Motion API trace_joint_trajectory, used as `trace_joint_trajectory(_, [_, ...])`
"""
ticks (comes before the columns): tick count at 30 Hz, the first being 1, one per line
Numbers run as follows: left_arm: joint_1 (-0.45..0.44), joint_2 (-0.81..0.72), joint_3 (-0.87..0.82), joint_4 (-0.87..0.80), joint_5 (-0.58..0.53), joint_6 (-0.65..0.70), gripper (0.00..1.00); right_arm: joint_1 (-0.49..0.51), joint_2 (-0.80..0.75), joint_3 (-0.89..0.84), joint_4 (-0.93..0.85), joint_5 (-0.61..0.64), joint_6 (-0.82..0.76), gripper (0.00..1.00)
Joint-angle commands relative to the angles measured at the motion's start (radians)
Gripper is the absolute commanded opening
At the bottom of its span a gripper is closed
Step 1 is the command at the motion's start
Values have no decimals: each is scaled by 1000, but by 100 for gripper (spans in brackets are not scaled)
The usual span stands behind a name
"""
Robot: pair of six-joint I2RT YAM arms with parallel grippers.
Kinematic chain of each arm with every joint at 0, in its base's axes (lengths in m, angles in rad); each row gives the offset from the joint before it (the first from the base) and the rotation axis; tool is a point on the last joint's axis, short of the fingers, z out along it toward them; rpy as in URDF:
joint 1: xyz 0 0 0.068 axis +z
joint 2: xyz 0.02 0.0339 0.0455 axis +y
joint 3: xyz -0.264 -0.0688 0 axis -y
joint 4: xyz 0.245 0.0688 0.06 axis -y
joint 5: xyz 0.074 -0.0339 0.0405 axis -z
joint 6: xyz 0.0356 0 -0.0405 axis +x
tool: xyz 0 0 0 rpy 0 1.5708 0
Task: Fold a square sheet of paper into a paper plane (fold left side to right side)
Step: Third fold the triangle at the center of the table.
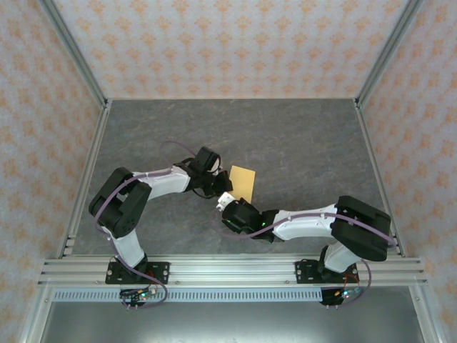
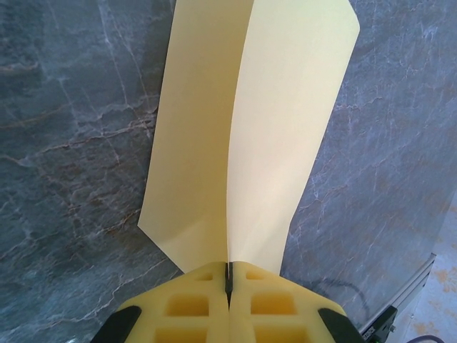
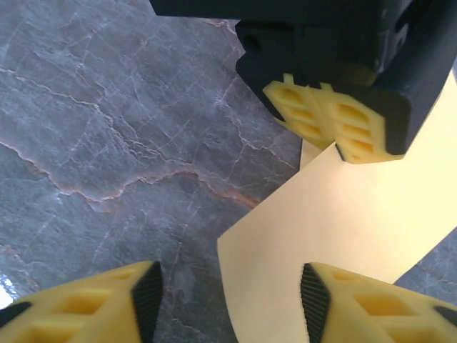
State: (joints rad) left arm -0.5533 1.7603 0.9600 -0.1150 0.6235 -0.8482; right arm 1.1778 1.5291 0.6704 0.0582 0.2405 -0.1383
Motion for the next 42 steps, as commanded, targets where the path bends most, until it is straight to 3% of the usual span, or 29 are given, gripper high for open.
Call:
trace_joint_trajectory(1, [-8,-34,1,-11,-18,4,2,6,-12,16,20,51,-6,48])
trace_joint_trajectory(7, [-9,-36,1,-25,-21,19,3,2,-19,22,12,44,-11,15])
trace_joint_trajectory(10, [-8,-45,13,-65,-39,52,9,-8,-29,17,-16,14,-12,0])
trace_joint_trajectory(17, [40,-113,30,-168,-65,141,40,-56,-75,-14,-60,-99,25,0])
trace_joint_trajectory(22, [68,-165,70,-269,-94,223,51,-94,-91,-26,-61,-173,45,0])
trace_joint_trajectory(25, [69,-156,118,-282,-68,252,50,-107,-86,-26,-58,-199,51,0])
trace_joint_trajectory(32, [43,14,295,-295,53,345,29,-123,-69,-27,-45,-223,72,0])
trace_joint_trajectory(42, [4,341,549,-376,59,407,22,-147,-56,-17,-33,-274,106,0])
